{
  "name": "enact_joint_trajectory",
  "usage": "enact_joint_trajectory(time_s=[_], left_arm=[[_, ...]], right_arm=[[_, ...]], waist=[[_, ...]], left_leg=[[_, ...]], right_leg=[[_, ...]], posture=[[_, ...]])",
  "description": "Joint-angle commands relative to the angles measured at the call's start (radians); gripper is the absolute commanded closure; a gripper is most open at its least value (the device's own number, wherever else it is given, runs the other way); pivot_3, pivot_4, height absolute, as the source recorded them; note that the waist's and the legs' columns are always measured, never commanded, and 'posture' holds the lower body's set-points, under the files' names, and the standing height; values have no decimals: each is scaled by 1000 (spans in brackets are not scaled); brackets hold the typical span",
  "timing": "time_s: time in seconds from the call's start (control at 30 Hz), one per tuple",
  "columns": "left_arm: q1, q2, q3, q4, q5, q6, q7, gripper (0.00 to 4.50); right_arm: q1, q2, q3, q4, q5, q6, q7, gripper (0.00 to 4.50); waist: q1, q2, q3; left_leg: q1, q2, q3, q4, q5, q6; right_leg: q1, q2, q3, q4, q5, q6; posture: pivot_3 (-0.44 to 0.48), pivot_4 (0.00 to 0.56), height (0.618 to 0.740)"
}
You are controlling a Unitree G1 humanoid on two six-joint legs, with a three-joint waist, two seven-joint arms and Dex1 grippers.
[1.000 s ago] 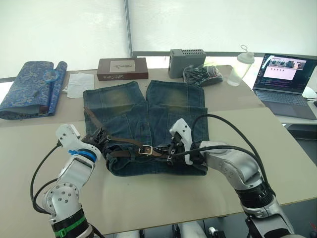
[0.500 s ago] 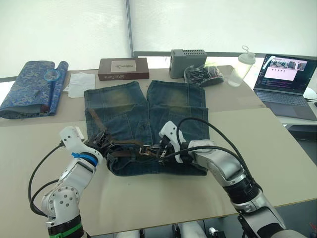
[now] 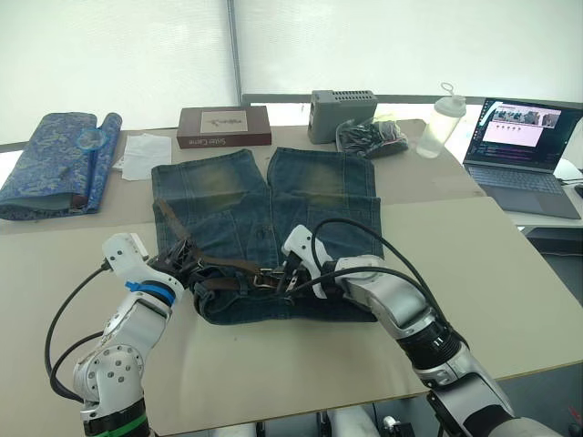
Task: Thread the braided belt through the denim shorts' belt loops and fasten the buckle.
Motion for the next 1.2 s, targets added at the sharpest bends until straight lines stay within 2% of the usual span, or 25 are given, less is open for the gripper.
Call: enact_joint_trajectory(time_s=[0.03, 0.33, 0.63, 0.9, 1.2], left_arm=[[2, 11, 14, -18, -4, -31, -5, 4500], [-26, 33, 12, -9, -5, -39, -7, 4500], [-126, 96, -61, -21, 10, -17, -65, 4500], [-234, 166, -239, -19, 56, 6, -230, 4500], [-325, 152, -426, 65, 98, 53, -394, 4500]], right_arm=[[-14, 14, 12, -9, -12, -29, 18, 4459], [-4, 27, 71, 55, -74, -75, 48, 4459], [7, 50, 87, 125, -114, -109, 55, 4459], [32, 52, 57, 110, -102, -97, 63, 4459], [112, 14, -47, -14, -40, -37, 69, 4459]], waist=[[0, 0, 0], [-1, 0, 0], [-4, -1, 0], [-2, -1, 0], [0, 0, 0]], left_leg=[[0, 0, 0, 0, 0, 0], [1, 0, 0, -1, 0, 0], [7, 0, 0, -2, 0, 0], [16, 1, 0, -3, 0, -1], [15, 0, 0, -3, -1, -1]], right_leg=[[0, 0, 0, 0, 0, 0], [0, 0, 0, 0, 0, 0], [6, 1, 0, 0, 0, -1], [15, 1, -1, -1, -1, -1], [15, 1, -1, -2, -2, -1]], posture=[[0, 150, 740], [0, 150, 740], [0, 150, 740], [0, 150, 740], [0, 150, 740]])
